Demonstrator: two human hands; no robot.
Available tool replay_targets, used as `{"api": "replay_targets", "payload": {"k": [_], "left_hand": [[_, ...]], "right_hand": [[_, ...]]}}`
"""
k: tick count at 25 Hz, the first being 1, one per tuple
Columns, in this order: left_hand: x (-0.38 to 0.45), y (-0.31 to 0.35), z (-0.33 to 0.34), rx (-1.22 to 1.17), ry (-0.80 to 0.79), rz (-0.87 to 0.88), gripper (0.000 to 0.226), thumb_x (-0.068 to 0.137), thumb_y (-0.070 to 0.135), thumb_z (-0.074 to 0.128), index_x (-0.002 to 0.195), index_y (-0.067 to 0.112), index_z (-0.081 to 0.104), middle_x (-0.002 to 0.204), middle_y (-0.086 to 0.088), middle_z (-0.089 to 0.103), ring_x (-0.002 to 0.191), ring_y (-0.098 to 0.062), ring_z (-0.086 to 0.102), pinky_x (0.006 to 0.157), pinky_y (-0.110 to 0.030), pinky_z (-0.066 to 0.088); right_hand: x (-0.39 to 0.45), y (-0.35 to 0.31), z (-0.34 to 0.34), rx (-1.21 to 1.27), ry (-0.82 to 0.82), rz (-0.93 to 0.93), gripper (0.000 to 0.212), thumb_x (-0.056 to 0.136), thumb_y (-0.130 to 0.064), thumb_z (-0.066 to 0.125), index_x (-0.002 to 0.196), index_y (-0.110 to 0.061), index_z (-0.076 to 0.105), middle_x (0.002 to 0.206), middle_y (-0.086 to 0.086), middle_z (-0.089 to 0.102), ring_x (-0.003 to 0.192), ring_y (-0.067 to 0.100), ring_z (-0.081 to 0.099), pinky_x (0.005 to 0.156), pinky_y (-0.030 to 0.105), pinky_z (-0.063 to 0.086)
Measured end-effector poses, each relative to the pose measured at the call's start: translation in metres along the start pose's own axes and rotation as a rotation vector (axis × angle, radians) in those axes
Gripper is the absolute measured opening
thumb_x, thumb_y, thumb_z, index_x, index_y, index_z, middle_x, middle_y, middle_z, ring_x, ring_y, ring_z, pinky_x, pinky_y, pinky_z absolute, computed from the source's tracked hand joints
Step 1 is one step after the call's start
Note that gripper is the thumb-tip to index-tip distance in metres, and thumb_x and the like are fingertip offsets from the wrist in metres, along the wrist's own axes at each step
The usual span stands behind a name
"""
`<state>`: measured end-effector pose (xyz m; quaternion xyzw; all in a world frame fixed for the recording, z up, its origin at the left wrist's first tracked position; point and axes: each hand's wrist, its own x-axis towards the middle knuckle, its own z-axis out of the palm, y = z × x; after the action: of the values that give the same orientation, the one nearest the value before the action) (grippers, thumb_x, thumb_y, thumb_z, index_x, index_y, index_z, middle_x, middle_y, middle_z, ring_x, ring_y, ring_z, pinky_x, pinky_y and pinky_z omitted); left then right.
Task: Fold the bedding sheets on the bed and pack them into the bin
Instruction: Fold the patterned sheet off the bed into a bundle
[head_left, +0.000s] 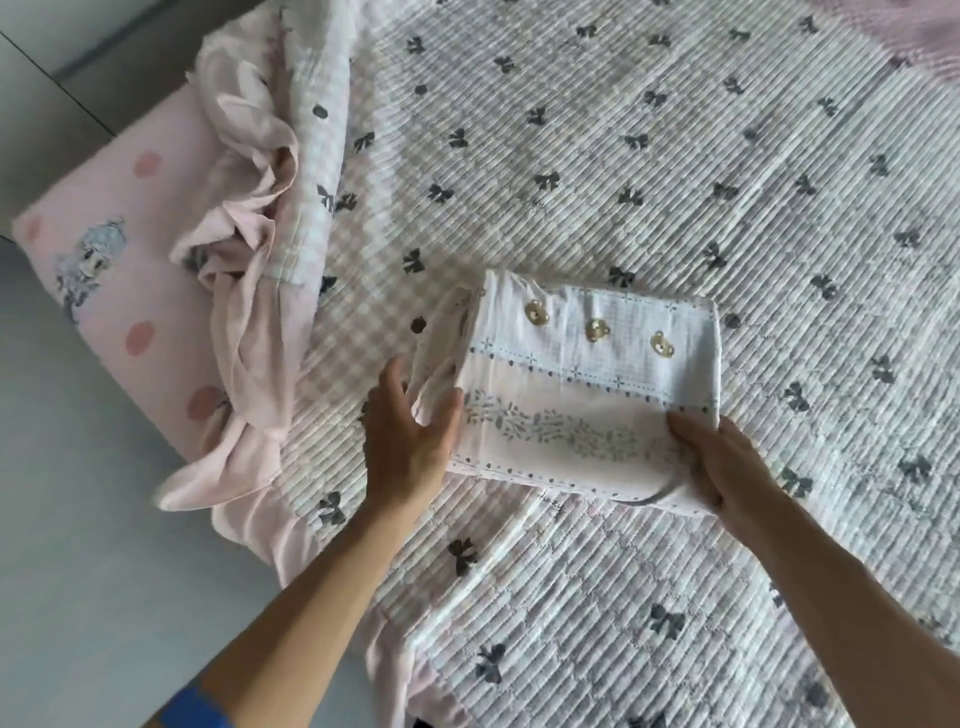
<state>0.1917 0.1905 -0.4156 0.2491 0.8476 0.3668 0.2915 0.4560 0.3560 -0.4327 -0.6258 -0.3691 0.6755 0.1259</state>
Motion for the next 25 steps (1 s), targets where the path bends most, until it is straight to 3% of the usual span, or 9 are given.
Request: {"api": "replay_targets", "payload": {"k": [4,6,8,10,12,15,19,23,25], "left_hand": [[0.033,0.031,0.031,-0.096,-0.302,-0.174,0.096,0.064,0.09,0.055,0.141,0.034,0.039,0.122,0.008,0.062,0.093,-0.013,0.066,0.061,-0.028,0.053],[0.043,0.034,0.041,-0.14,-0.299,-0.285,0.093,0.063,0.089,0.057,0.126,0.02,0.058,0.098,-0.002,0.073,0.073,-0.017,0.072,0.057,-0.033,0.059],[0.043,0.029,0.041,-0.242,-0.368,-0.383,0.079,0.07,0.083,0.056,0.104,0.012,0.067,0.089,-0.01,0.073,0.069,-0.022,0.073,0.062,-0.037,0.061],[0.031,0.024,0.04,-0.242,-0.378,-0.355,0.071,0.077,0.079,0.05,0.096,0.012,0.066,0.08,-0.007,0.071,0.059,-0.014,0.07,0.053,-0.026,0.056],[0.019,0.02,0.044,-0.198,-0.256,-0.239,0.06,0.086,0.073,0.046,0.09,0.014,0.061,0.07,0.0,0.063,0.047,-0.003,0.06,0.042,-0.017,0.045],[0.008,0.021,0.037,-0.265,-0.303,-0.283,0.057,0.087,0.071,0.048,0.096,0.016,0.061,0.08,-0.003,0.067,0.062,-0.01,0.068,0.05,-0.022,0.053],[-0.023,0.005,0.001,-0.28,-0.375,-0.397,0.061,0.082,0.074,0.053,0.097,0.016,0.064,0.094,-0.014,0.071,0.079,-0.027,0.073,0.065,-0.036,0.061],[-0.107,-0.032,-0.04,-0.431,-0.178,-0.486,0.048,0.082,0.067,0.06,0.092,0.021,0.069,0.088,-0.003,0.075,0.081,-0.018,0.073,0.081,-0.041,0.059],[-0.166,-0.057,-0.061,-0.592,-0.008,-0.613,0.038,0.083,0.058,0.065,0.095,0.022,0.07,0.089,-0.001,0.076,0.08,-0.015,0.074,0.076,-0.034,0.06]], "right_hand": [[0.004,-0.015,-0.001,-0.01,-0.01,0.064,0.031,0.085,-0.014,0.069,0.11,0.0,0.059,0.105,0.02,0.069,0.085,0.03,0.072,0.064,0.042,0.06],[0.009,-0.019,-0.005,-0.008,-0.037,0.099,0.034,0.084,-0.016,0.07,0.112,0.001,0.06,0.106,0.021,0.069,0.09,0.035,0.07,0.073,0.048,0.059],[0.011,-0.022,-0.009,0.002,-0.097,0.155,0.045,0.081,-0.025,0.074,0.115,0.001,0.059,0.106,0.021,0.069,0.094,0.04,0.07,0.076,0.054,0.057],[0.008,-0.022,-0.01,-0.002,-0.16,0.217,0.052,0.079,-0.031,0.076,0.117,0.0,0.058,0.109,0.023,0.067,0.094,0.041,0.07,0.074,0.056,0.057],[0.005,-0.015,-0.014,0.003,-0.178,0.225,0.055,0.079,-0.03,0.076,0.12,0.001,0.057,0.11,0.024,0.068,0.094,0.04,0.071,0.074,0.053,0.057],[-0.007,-0.005,-0.017,0.05,-0.161,0.181,0.054,0.078,-0.024,0.076,0.121,0.003,0.057,0.112,0.025,0.069,0.096,0.042,0.07,0.076,0.057,0.055],[-0.051,0.017,-0.002,0.04,-0.176,0.131,0.043,0.08,-0.02,0.071,0.114,0.002,0.059,0.094,0.019,0.074,0.083,0.037,0.073,0.064,0.054,0.058],[-0.105,0.043,0.027,-0.022,-0.247,0.141,0.029,0.084,-0.015,0.068,0.107,0.001,0.061,0.086,0.018,0.075,0.073,0.034,0.074,0.054,0.045,0.059],[-0.129,0.058,0.044,-0.098,-0.353,0.146,0.038,0.078,-0.014,0.073,0.109,0.003,0.062,0.092,0.023,0.074,0.077,0.038,0.073,0.056,0.044,0.059]]}}
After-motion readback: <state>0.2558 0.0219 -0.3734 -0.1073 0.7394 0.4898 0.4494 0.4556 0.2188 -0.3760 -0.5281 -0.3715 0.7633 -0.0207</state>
